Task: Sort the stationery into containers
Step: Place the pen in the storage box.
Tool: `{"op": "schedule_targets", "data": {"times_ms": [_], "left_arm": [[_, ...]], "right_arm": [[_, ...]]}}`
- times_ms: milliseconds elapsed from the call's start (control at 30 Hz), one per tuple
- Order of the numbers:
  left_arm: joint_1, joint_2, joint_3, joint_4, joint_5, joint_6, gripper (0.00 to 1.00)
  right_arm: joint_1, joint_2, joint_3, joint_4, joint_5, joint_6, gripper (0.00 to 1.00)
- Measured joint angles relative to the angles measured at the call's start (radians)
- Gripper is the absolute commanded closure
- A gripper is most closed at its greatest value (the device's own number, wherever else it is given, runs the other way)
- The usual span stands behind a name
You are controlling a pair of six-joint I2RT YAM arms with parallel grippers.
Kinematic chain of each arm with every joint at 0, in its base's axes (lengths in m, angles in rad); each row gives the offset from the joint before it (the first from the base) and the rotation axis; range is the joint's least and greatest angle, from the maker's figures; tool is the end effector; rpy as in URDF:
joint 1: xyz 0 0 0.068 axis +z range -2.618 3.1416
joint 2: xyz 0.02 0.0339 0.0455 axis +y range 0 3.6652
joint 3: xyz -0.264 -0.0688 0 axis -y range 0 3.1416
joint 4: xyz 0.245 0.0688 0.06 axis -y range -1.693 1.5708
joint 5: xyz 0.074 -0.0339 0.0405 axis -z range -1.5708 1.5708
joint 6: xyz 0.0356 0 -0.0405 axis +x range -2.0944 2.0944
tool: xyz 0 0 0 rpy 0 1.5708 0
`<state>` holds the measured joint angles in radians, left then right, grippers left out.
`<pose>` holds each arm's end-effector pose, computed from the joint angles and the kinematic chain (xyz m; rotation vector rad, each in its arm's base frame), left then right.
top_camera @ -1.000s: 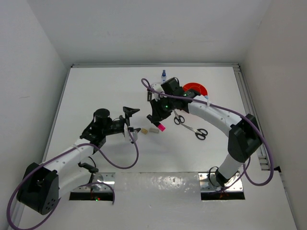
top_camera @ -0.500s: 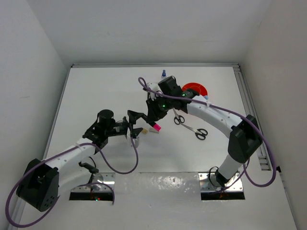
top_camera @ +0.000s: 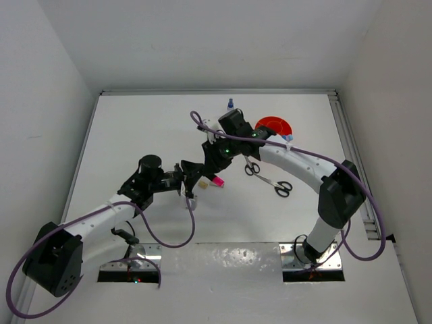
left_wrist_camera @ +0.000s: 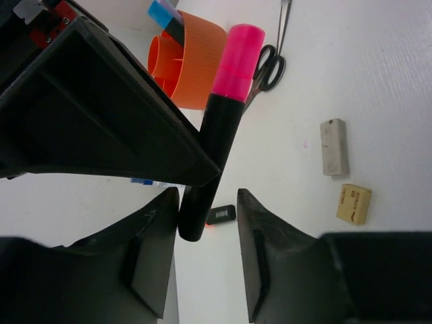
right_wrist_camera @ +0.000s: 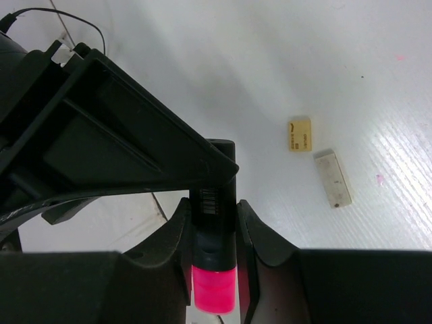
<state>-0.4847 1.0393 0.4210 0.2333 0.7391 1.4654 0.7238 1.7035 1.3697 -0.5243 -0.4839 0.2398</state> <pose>0.1778 -0.1207 0.2103 1.7460 0.6185 -0.0437 0.2701 0.2608 0.2718 -0.8381 2.4184 0.9970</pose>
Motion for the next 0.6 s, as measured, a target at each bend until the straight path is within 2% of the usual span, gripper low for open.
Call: {"op": "schedule_targets", "data": {"times_ms": [233,433,467,533,567,600], "left_arm": [[-0.002,0.006,0.0,0.007,-0.02,0.019,0.98],[-0.005,0.007,0.0,0.007,-0.031,0.009,1.0],[-0.005,0.007,0.0,0.006,-0.034,0.003,1.0],[-0.005,0.007,0.0,0.003,-0.036,-0.009,1.0],[-0.005,0.006,0.0,0.002,-0.036,-0.015,1.0],[-0.005,0.005,0.0,0.002,-0.037,-0.022,1.0]], "right_arm": [[0.005,0.0,0.0,0.008,-0.001,0.015,1.0],[0.004,0.006,0.0,0.014,-0.001,0.024,1.0],[0.004,0.007,0.0,0.015,-0.001,0.026,0.96],[0.004,0.008,0.0,0.015,0.0,0.029,0.81],[0.003,0.008,0.0,0.015,0.001,0.03,0.68],[0.003,0.008,0.0,0.016,0.0,0.034,0.61]]}}
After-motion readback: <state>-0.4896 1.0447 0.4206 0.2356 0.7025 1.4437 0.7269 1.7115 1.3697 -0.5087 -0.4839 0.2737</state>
